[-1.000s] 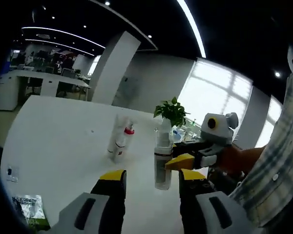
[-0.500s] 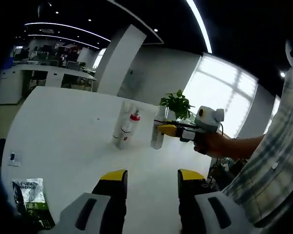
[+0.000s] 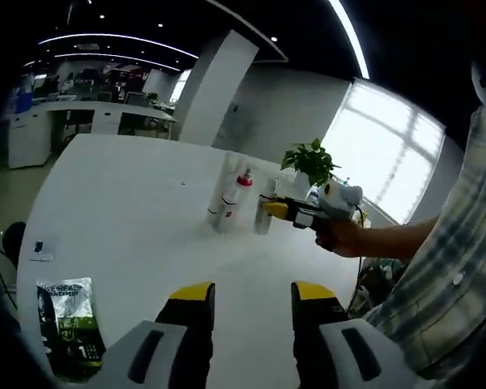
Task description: Arrange the skincare products in the storage area until every visible bottle or jar stands upright without overlapping.
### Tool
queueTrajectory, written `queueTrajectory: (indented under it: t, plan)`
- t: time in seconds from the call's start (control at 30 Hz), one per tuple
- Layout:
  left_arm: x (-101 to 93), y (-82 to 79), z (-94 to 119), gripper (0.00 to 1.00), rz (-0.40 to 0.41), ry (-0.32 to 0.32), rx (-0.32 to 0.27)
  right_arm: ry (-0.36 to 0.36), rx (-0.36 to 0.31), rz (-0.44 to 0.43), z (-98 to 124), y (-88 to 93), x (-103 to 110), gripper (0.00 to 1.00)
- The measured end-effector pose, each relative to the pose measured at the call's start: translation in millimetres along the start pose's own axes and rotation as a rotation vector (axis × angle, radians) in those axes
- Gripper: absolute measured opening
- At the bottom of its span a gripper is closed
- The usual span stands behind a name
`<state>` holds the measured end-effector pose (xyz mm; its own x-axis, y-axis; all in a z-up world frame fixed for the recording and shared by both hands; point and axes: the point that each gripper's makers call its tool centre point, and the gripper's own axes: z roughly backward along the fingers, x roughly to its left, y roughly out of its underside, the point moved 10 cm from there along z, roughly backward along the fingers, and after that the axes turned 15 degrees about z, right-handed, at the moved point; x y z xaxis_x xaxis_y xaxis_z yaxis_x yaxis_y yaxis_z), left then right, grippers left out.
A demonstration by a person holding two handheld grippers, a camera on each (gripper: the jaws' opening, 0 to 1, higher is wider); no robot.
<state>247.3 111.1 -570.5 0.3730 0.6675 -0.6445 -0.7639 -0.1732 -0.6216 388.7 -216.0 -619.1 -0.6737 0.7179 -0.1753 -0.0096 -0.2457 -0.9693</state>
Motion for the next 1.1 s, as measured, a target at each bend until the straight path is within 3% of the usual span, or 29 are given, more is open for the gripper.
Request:
queueTrajectory:
  t: [0.17, 0.23, 0.37, 0.53, 1.1]
  plan:
    - [3.4, 7.3, 8, 0.36, 0.013, -0.036, 0.026, -0.015, -0.013, 0.009, -9, 17.3, -9, 0.20]
    - [4.0, 8.4, 11, 0.36, 0.082, -0.039, 0.025, -0.023, -0.030, 0.026, -12, 22.9, -11, 0.20]
    - [5.0, 9.3, 13, 0.36, 0.085, -0.050, 0.013, -0.022, -0.040, 0.031, -16, 34.6, -14, 0.20]
    - [8.6, 20.2, 14, 0.36, 0.102, -0.075, 0.057, -0.004, -0.033, 0.031, -19, 48.0, -17, 0.20]
    - [12.0, 25.2, 18, 0.35, 0.173, -0.082, 0.036, 0.000, -0.057, 0.058, -30, 53.1, -20, 0.20]
